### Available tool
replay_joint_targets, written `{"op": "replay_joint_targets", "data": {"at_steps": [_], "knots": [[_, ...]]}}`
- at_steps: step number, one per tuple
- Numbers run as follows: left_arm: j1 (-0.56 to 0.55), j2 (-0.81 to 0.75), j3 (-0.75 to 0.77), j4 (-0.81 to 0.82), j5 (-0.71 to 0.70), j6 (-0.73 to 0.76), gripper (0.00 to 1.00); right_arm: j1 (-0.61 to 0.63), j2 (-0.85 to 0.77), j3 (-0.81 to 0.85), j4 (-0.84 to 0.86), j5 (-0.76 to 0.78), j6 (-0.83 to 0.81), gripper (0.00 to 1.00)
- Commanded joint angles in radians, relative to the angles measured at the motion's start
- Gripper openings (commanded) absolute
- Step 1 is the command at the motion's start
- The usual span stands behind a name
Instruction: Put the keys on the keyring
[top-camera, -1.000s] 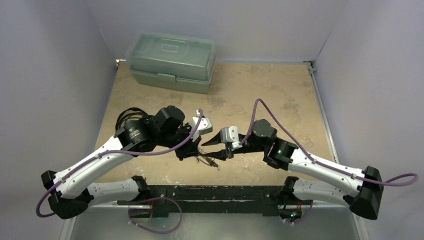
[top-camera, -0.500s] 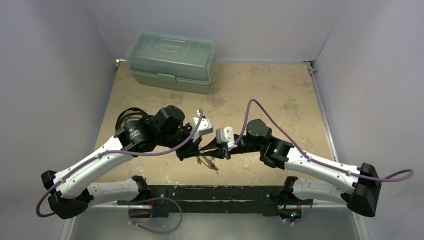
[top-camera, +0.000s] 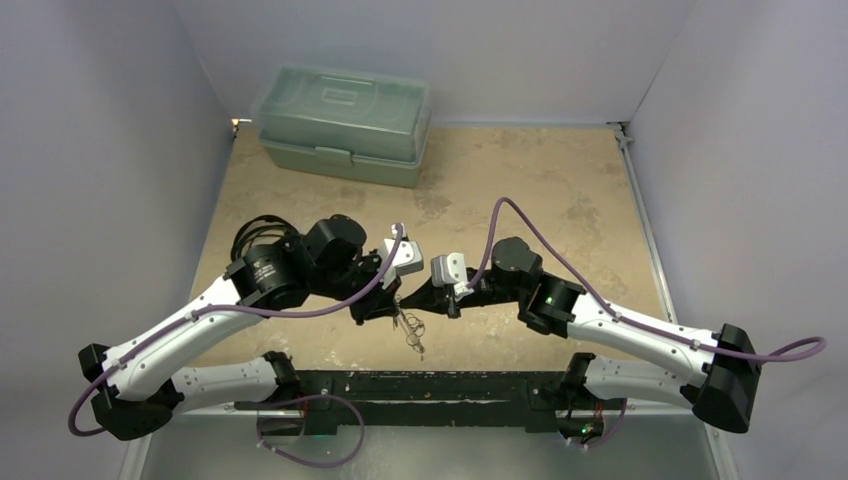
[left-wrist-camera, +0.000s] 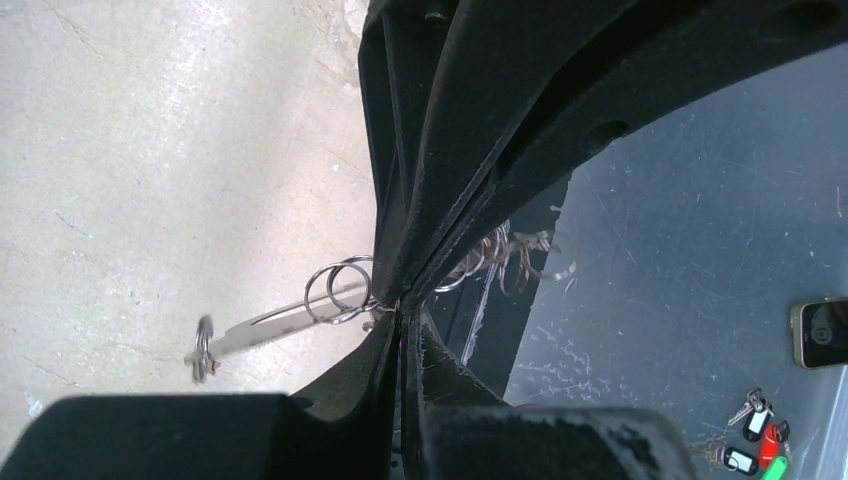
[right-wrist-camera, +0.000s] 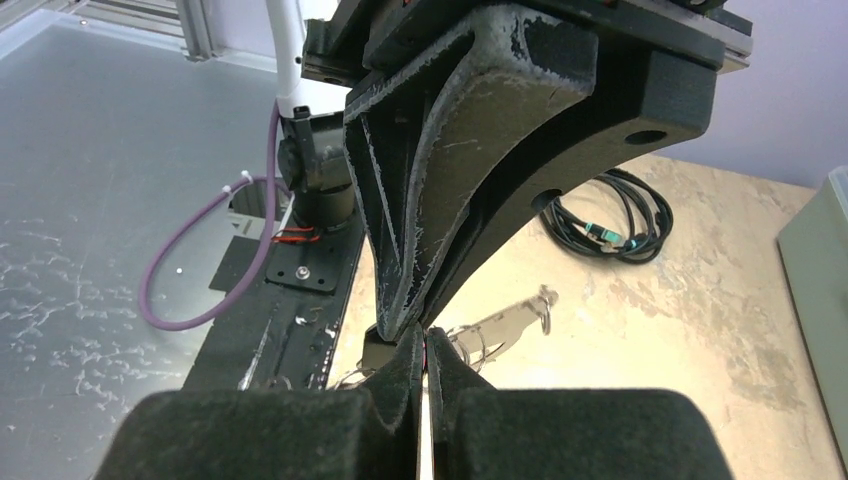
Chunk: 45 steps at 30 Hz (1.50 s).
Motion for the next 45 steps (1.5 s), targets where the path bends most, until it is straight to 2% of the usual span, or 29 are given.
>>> {"op": "replay_joint_targets", "data": {"at_steps": [1, 4, 5, 9, 12, 14, 17, 18, 22, 27, 30, 39, 45], "knots": [[-0.005, -0.037, -0.006, 0.067, 0.037, 0.003, 0.0, 0.003, 0.003, 0.036, 0.018, -0.027, 0.0, 0.0], [-0.005, -0.044, -0.007, 0.072, 0.027, -0.003, 0.0, 0.004, -0.004, 0.033, 0.022, -0.026, 0.002, 0.0], [-0.005, -0.049, -0.008, 0.073, 0.02, -0.006, 0.05, 0.003, -0.007, 0.03, 0.025, -0.022, 0.003, 0.0], [-0.005, -0.099, -0.018, 0.091, -0.032, -0.018, 0.39, 0.003, -0.036, 0.012, 0.054, 0.004, 0.014, 0.0], [-0.005, -0.141, -0.022, 0.096, -0.056, -0.018, 0.51, 0.003, -0.067, -0.008, 0.083, 0.028, 0.022, 0.0], [-0.005, -0.17, -0.028, 0.107, -0.069, -0.013, 0.54, 0.002, -0.089, -0.021, 0.102, 0.042, 0.026, 0.0], [-0.004, -0.236, -0.066, 0.162, -0.091, -0.005, 0.53, 0.003, -0.115, -0.035, 0.123, 0.063, 0.033, 0.0], [-0.004, -0.265, -0.087, 0.194, -0.092, -0.001, 0.5, 0.003, -0.123, -0.041, 0.13, 0.072, 0.036, 0.0], [-0.004, -0.406, -0.231, 0.39, -0.082, 0.004, 0.4, 0.003, -0.146, -0.06, 0.157, 0.091, 0.045, 0.0], [-0.005, -0.546, -0.405, 0.617, -0.039, 0.007, 0.38, 0.002, -0.163, -0.066, 0.171, 0.087, 0.05, 0.0], [-0.003, -0.564, -0.461, 0.682, 0.002, 0.009, 0.38, 0.003, -0.169, -0.069, 0.17, 0.086, 0.051, 0.0], [-0.004, -0.572, -0.57, 0.826, 0.12, 0.158, 0.4, 0.004, -0.189, -0.071, 0.161, 0.068, 0.048, 0.0], [-0.003, -0.592, -0.612, 0.857, 0.123, 0.189, 0.38, 0.003, -0.207, -0.077, 0.164, 0.044, 0.047, 0.0]]}}
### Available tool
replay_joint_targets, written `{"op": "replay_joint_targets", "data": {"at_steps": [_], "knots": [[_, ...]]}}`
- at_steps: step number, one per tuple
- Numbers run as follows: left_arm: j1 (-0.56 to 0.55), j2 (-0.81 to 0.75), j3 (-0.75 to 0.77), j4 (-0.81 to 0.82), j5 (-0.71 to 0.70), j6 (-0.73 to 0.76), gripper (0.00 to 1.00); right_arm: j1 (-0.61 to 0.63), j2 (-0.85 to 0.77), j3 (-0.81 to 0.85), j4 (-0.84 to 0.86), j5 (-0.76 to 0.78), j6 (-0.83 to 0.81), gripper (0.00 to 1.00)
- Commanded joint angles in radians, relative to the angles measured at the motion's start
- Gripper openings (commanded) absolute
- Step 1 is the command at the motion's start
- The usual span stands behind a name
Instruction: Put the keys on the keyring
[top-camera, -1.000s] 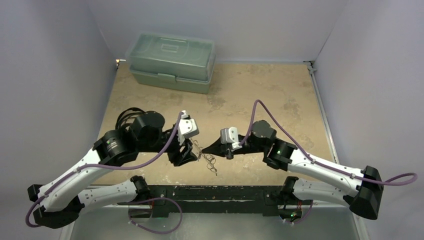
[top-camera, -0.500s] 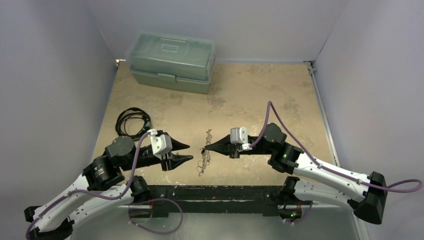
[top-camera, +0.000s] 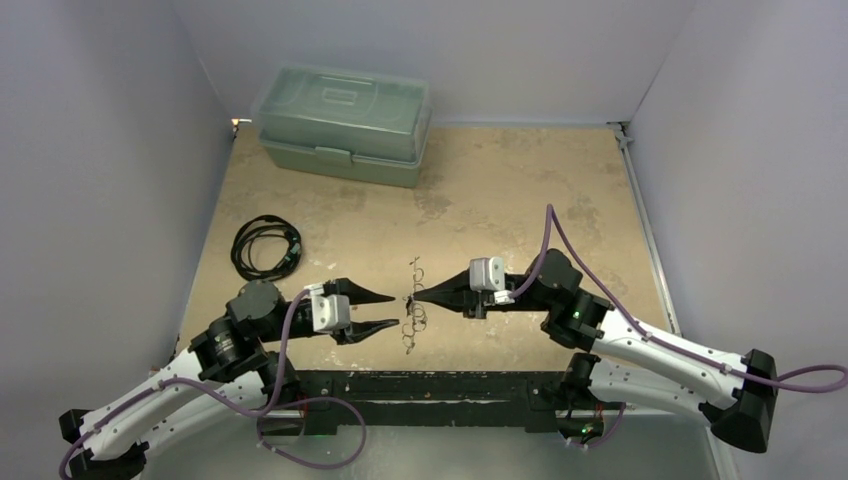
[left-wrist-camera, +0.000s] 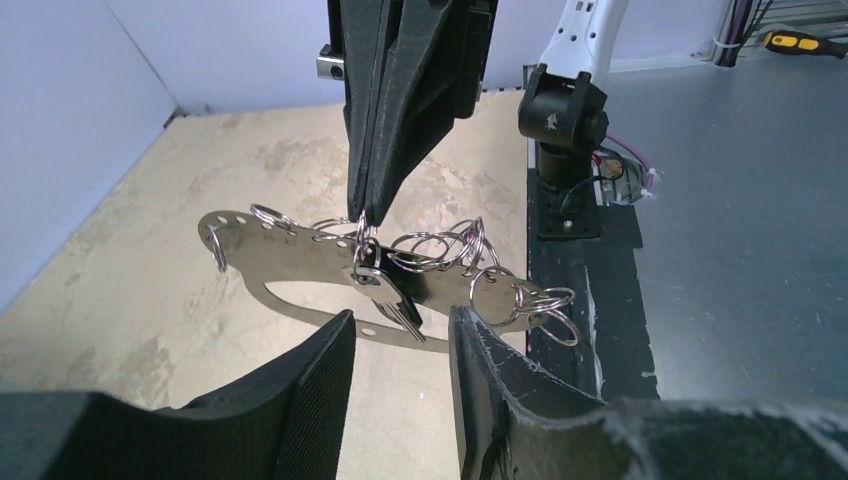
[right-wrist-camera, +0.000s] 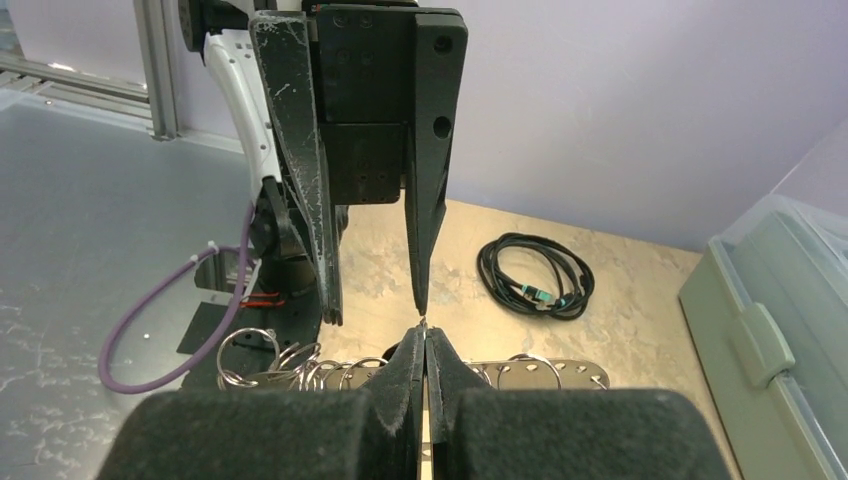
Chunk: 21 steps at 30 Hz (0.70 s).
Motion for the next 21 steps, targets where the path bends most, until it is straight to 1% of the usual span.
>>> {"op": "replay_joint_targets", "data": {"at_steps": [1, 5, 17, 21], "knots": [[-0.002, 0.005, -0.004, 0.088, 0.046, 0.049, 0.38, 0.004, -0.026, -0.002, 0.052, -0.025, 0.004, 0.0], [-0.002, 0.013, -0.007, 0.094, 0.046, 0.043, 0.36, 0.003, -0.019, 0.004, 0.045, -0.041, 0.004, 0.0], [-0.002, 0.021, -0.011, 0.107, 0.032, 0.045, 0.27, 0.003, -0.013, 0.011, 0.035, -0.071, 0.003, 0.0], [-0.002, 0.028, -0.012, 0.115, 0.039, 0.044, 0.27, 0.003, -0.006, 0.016, 0.031, -0.076, 0.002, 0.0]]}}
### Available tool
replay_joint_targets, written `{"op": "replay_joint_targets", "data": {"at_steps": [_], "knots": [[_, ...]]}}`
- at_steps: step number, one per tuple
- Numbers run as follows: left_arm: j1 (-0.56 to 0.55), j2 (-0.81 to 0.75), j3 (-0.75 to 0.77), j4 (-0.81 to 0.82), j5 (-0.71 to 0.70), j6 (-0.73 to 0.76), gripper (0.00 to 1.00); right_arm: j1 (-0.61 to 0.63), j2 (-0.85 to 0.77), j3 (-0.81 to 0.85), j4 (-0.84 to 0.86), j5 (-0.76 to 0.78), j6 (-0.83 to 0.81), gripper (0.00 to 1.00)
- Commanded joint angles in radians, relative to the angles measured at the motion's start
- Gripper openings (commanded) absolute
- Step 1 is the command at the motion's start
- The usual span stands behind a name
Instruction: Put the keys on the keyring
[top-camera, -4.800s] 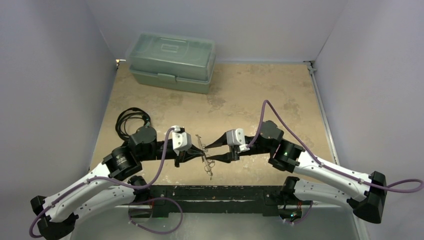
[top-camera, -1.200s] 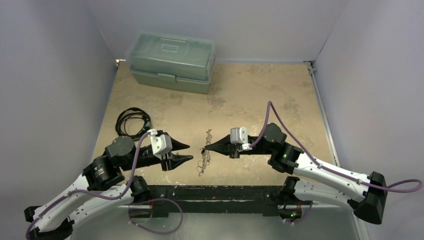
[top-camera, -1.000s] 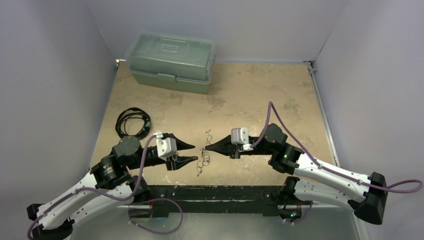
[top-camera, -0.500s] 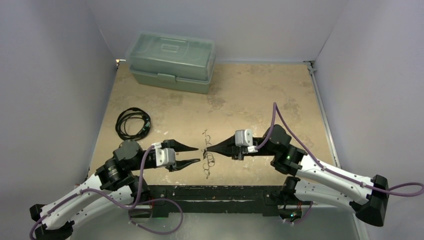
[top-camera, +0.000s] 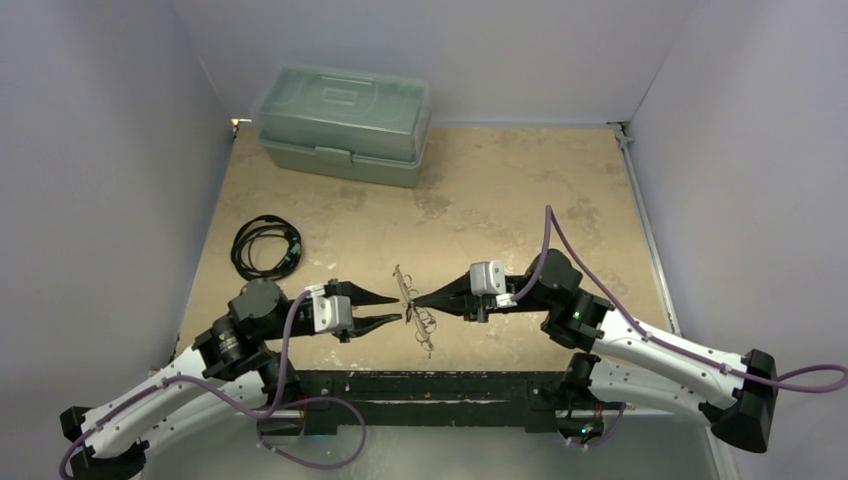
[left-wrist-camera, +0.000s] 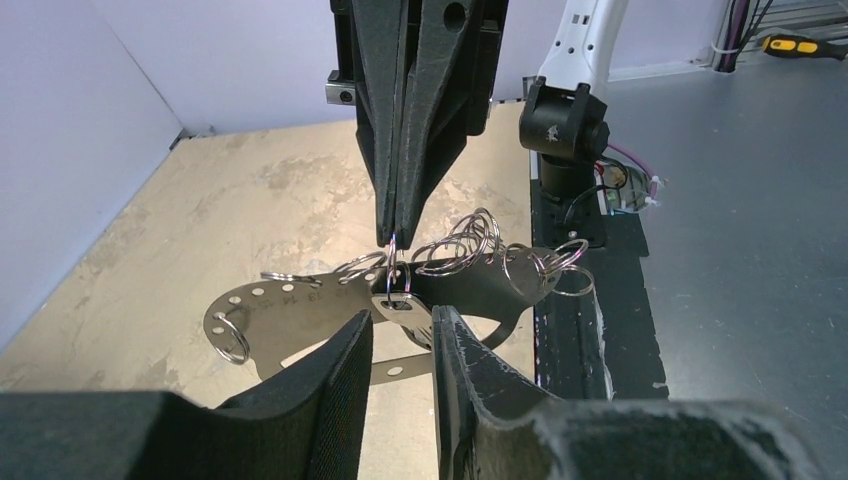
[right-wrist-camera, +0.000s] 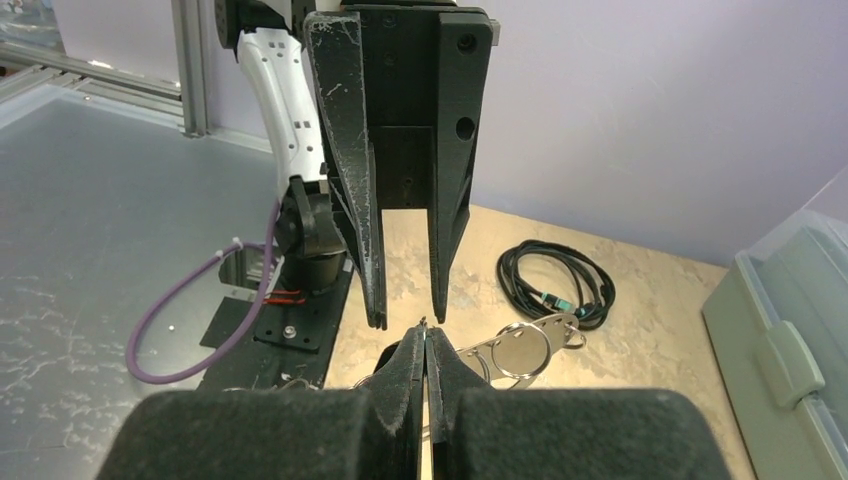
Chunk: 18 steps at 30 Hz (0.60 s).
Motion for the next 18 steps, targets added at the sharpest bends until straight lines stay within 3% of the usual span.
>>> {"op": "replay_joint_targets", "data": {"at_steps": [1, 18], "knots": [[-0.002, 0.012, -0.002, 0.054, 0.016, 0.015, 0.27, 0.003, 0.005, 0.017, 0.031, -0.025, 0.002, 0.0], [-0.001, 0.036, 0.008, 0.046, -0.008, 0.014, 0.3, 0.003, 0.012, 0.024, 0.024, -0.042, 0.0, 0.0]]}}
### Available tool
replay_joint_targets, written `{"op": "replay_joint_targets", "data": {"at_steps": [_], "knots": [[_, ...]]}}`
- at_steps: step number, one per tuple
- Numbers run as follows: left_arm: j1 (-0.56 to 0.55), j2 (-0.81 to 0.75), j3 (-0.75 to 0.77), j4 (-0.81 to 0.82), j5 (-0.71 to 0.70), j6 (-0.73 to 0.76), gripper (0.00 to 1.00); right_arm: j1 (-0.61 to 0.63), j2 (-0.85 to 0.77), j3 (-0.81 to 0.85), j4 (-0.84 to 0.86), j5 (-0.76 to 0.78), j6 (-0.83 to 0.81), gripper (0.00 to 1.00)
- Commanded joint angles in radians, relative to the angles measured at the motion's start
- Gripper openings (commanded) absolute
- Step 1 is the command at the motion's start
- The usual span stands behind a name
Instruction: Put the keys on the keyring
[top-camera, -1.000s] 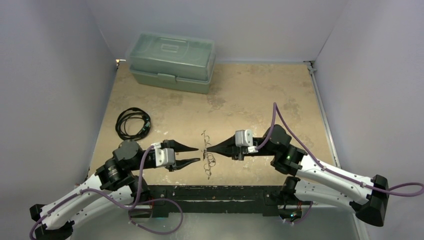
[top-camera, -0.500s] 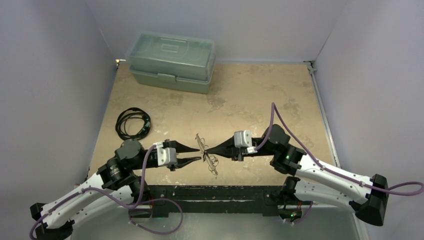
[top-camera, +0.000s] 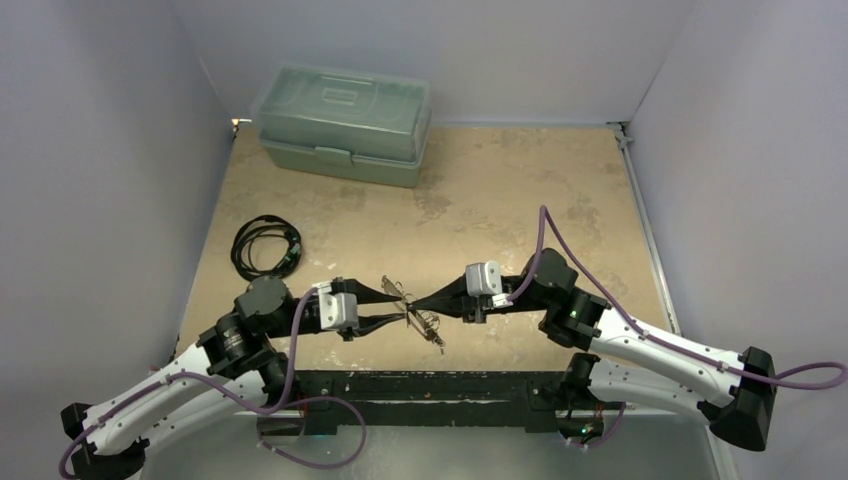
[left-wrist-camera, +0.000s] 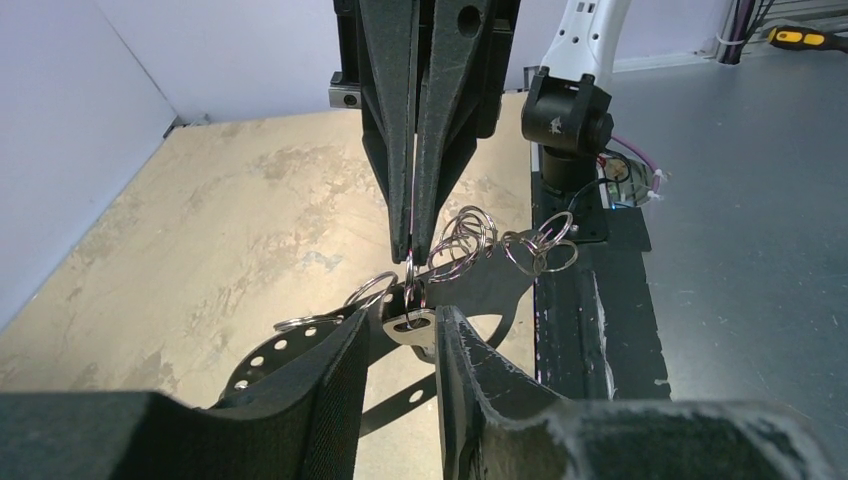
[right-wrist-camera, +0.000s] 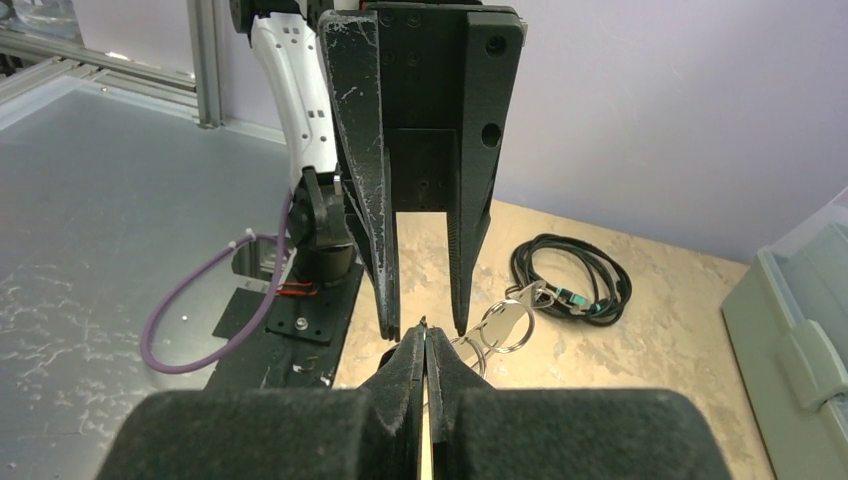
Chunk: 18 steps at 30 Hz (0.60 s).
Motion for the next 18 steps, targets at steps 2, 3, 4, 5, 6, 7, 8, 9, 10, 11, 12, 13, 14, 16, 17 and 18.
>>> {"op": "replay_joint_targets", "data": {"at_steps": [2, 3, 4, 5, 6, 7, 8, 9, 10, 11, 12, 13, 14, 16, 17, 18], "knots": [[-0.001, 0.007, 0.008, 0.038, -0.007, 0.012, 0.31, 0.003, -0.006, 0.024, 0.029, -0.017, 0.0, 0.0], [-0.001, 0.009, 0.009, 0.038, -0.006, 0.01, 0.31, 0.004, -0.006, 0.025, 0.029, -0.017, 0.0, 0.0], [-0.002, 0.011, 0.008, 0.037, -0.004, 0.01, 0.31, 0.004, -0.005, 0.024, 0.029, -0.018, 0.0, 0.0], [-0.002, 0.014, 0.008, 0.037, -0.003, 0.011, 0.3, 0.003, -0.005, 0.026, 0.028, -0.018, 0.0, 0.0], [-0.001, 0.016, 0.008, 0.038, 0.001, 0.012, 0.28, 0.003, -0.005, 0.026, 0.027, -0.018, 0.0, 0.0], [-0.001, 0.019, 0.006, 0.038, 0.004, 0.013, 0.26, 0.003, -0.004, 0.026, 0.027, -0.018, 0.0, 0.0], [-0.001, 0.021, 0.006, 0.039, 0.006, 0.012, 0.25, 0.003, -0.003, 0.026, 0.027, -0.018, 0.0, 0.0], [-0.001, 0.026, 0.007, 0.038, 0.007, 0.011, 0.25, 0.004, -0.002, 0.026, 0.027, -0.019, 0.0, 0.0], [-0.001, 0.029, 0.009, 0.038, 0.006, 0.011, 0.25, 0.003, -0.002, 0.026, 0.026, -0.02, 0.0, 0.0], [-0.001, 0.031, 0.009, 0.037, 0.006, 0.009, 0.25, 0.003, 0.0, 0.028, 0.026, -0.02, 0.0, 0.0], [0.0, 0.033, 0.01, 0.037, 0.007, 0.009, 0.25, 0.003, 0.001, 0.028, 0.025, -0.019, -0.001, 0.0], [0.001, 0.033, 0.011, 0.038, 0.008, 0.009, 0.24, 0.004, 0.001, 0.03, 0.024, -0.021, -0.002, 0.0], [0.001, 0.033, 0.011, 0.038, 0.007, 0.009, 0.22, 0.003, 0.003, 0.03, 0.023, -0.021, -0.002, 0.0], [0.001, 0.03, 0.011, 0.038, 0.009, 0.008, 0.19, 0.003, 0.003, 0.029, 0.023, -0.021, -0.002, 0.0], [0.001, 0.03, 0.011, 0.038, 0.011, 0.009, 0.17, 0.004, 0.003, 0.03, 0.023, -0.021, -0.002, 0.0], [0.001, 0.029, 0.01, 0.038, 0.015, 0.009, 0.16, 0.004, 0.003, 0.029, 0.023, -0.021, -0.002, 0.0]]}}
